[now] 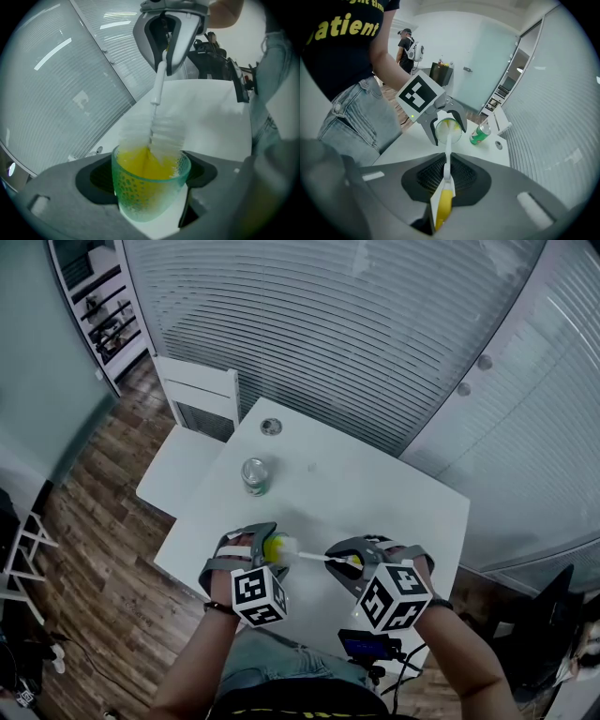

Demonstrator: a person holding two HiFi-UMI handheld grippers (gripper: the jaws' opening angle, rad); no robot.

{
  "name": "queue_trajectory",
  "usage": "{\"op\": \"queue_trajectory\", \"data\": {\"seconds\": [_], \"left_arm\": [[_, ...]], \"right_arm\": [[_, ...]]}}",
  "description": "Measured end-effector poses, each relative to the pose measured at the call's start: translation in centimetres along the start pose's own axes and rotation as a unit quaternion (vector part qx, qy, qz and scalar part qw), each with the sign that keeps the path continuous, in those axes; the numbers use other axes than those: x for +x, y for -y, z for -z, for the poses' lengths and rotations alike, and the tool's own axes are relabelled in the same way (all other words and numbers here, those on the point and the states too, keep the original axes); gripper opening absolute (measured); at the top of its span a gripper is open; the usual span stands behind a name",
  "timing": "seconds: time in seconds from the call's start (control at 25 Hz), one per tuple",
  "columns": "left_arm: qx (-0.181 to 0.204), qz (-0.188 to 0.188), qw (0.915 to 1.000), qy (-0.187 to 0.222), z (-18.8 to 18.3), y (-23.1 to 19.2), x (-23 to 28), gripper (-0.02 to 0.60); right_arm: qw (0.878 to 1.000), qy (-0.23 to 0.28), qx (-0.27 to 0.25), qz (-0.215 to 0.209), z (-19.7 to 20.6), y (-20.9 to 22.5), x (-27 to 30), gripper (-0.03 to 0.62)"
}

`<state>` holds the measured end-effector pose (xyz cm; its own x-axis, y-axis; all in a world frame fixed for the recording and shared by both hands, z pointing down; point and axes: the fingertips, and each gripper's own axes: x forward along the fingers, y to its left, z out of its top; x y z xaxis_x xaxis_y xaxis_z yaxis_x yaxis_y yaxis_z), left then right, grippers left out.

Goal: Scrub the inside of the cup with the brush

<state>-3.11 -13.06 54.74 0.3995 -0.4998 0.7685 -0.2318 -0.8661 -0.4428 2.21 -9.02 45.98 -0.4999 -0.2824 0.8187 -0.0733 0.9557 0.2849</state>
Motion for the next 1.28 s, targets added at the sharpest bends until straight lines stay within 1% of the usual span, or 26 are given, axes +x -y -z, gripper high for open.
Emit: {"op": "queue_trajectory", "data": {"seconds": [0.32, 0.48, 0.64, 0.84, 1.12, 1.2, 1.28], "left_arm": [[0.0, -0.004, 1.0, 0.003, 0.2, -0.2, -0.3, 0.417], [0.006, -0.003, 1.0, 0.003, 0.1, 0.0, -0.2, 0.417], [0.004, -0.005, 1.0, 0.004, 0.2, 0.0, -0.5, 0.417], [0.005, -0.006, 1.0, 0.003, 0.2, -0.1, -0.3, 0.417], [0.006, 0.002, 1.0, -0.002, 0.2, 0.1, 0.0, 0.417], [0.008, 0.003, 1.0, -0.003, 0.1, 0.1, 0.2, 0.417], [0.01, 0.002, 0.9999, -0.004, 0.1, 0.1, 0.2, 0.417]], "right_arm": [[0.998, 0.005, 0.059, -0.005, 1.1, 0.3, 0.4, 0.035], [0.997, 0.005, 0.075, -0.014, 1.5, -0.3, 1.1, 0.035], [0.997, -0.003, 0.07, -0.02, 1.5, -1.4, 1.5, 0.035], [0.998, 0.005, 0.065, -0.017, 0.6, -1.8, 1.0, 0.035], [1.0, -0.011, 0.023, 0.004, -0.3, -1.1, -0.1, 0.035], [1.0, -0.012, 0.026, 0.007, 0.0, -0.8, -0.5, 0.035], [0.999, -0.007, 0.041, 0.005, 0.3, -0.3, -0.6, 0.035]]}}
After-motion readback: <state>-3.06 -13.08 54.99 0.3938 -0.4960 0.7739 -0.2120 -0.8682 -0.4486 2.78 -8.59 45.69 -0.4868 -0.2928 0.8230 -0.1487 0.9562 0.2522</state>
